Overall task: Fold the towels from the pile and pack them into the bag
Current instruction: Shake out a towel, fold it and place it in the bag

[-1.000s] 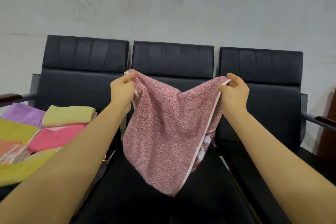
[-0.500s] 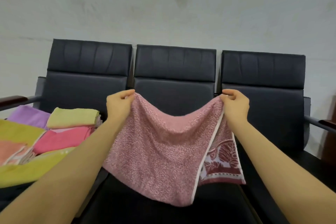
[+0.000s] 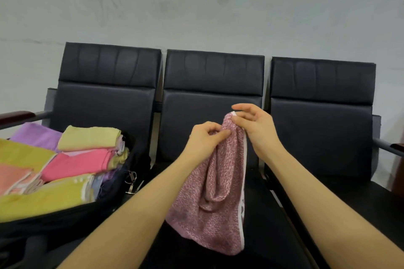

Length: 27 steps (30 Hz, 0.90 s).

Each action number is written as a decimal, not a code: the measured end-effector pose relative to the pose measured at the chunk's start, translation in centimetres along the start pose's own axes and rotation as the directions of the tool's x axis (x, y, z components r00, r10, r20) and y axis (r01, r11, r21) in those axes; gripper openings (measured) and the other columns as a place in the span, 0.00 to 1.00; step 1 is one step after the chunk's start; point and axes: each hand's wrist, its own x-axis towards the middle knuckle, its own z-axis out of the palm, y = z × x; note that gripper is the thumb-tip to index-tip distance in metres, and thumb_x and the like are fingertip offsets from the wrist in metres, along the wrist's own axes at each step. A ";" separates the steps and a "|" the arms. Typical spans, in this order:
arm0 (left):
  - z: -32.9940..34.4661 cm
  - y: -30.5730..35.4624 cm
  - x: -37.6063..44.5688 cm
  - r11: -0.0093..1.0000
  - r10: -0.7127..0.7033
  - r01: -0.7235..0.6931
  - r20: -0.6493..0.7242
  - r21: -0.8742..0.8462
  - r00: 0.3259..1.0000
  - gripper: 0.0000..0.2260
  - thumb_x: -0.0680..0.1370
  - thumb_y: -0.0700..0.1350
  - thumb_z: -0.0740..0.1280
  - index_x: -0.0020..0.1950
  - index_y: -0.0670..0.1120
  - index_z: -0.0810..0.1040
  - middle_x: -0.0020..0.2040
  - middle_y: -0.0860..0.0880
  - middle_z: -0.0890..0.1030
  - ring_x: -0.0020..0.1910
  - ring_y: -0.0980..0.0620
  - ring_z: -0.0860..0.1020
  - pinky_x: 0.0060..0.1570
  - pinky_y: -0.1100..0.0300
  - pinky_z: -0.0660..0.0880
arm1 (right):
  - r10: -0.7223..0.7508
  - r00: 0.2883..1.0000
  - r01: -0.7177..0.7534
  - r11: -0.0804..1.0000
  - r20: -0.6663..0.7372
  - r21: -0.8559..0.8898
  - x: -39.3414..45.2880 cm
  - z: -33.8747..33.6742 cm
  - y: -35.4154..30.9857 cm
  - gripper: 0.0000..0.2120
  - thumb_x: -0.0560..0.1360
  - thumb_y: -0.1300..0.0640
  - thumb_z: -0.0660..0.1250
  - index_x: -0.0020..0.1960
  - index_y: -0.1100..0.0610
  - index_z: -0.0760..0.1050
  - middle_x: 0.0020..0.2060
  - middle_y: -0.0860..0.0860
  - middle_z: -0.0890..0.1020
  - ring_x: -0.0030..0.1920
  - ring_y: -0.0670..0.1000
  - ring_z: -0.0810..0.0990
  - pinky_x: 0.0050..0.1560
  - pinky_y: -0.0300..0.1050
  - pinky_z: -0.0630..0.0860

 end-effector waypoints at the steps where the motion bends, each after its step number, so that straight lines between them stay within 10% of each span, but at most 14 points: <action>1: 0.2 0.0 -0.1 0.996 -0.021 0.019 -0.028 -0.087 0.999 0.07 0.75 0.46 0.71 0.46 0.42 0.83 0.43 0.48 0.83 0.43 0.55 0.79 0.51 0.55 0.76 | 0.004 1.000 -0.004 1.000 -0.001 0.021 -0.1 -0.1 0.1 0.11 0.75 0.68 0.67 0.56 0.60 0.77 0.40 0.53 0.82 0.40 0.46 0.82 0.43 0.37 0.78; 13: -0.1 0.2 0.8 0.986 -0.137 0.113 -0.200 -0.125 0.970 0.10 0.72 0.48 0.73 0.36 0.43 0.82 0.35 0.46 0.83 0.38 0.48 0.81 0.48 0.49 0.78 | 0.141 0.983 -0.114 0.970 0.115 -0.214 -2.3 -0.4 2.1 0.07 0.72 0.57 0.73 0.49 0.58 0.81 0.43 0.50 0.84 0.42 0.43 0.83 0.39 0.29 0.75; 22: -2.7 0.5 0.8 0.987 -0.145 0.127 -0.211 -0.098 0.967 0.05 0.73 0.45 0.73 0.38 0.46 0.85 0.39 0.52 0.84 0.45 0.55 0.82 0.52 0.57 0.77 | 0.145 0.967 -0.174 0.977 -0.209 -0.125 -1.5 -0.8 1.3 0.12 0.74 0.54 0.71 0.40 0.64 0.81 0.37 0.54 0.83 0.39 0.47 0.81 0.38 0.33 0.74; 27: -6.2 0.0 2.4 0.967 -0.198 0.087 -0.493 -0.238 0.848 0.07 0.74 0.36 0.70 0.49 0.45 0.84 0.45 0.50 0.83 0.49 0.52 0.81 0.56 0.58 0.76 | 0.229 0.874 -0.203 0.973 -0.428 0.106 0.2 -1.9 -0.7 0.09 0.75 0.57 0.71 0.39 0.61 0.80 0.34 0.53 0.81 0.37 0.49 0.80 0.39 0.38 0.75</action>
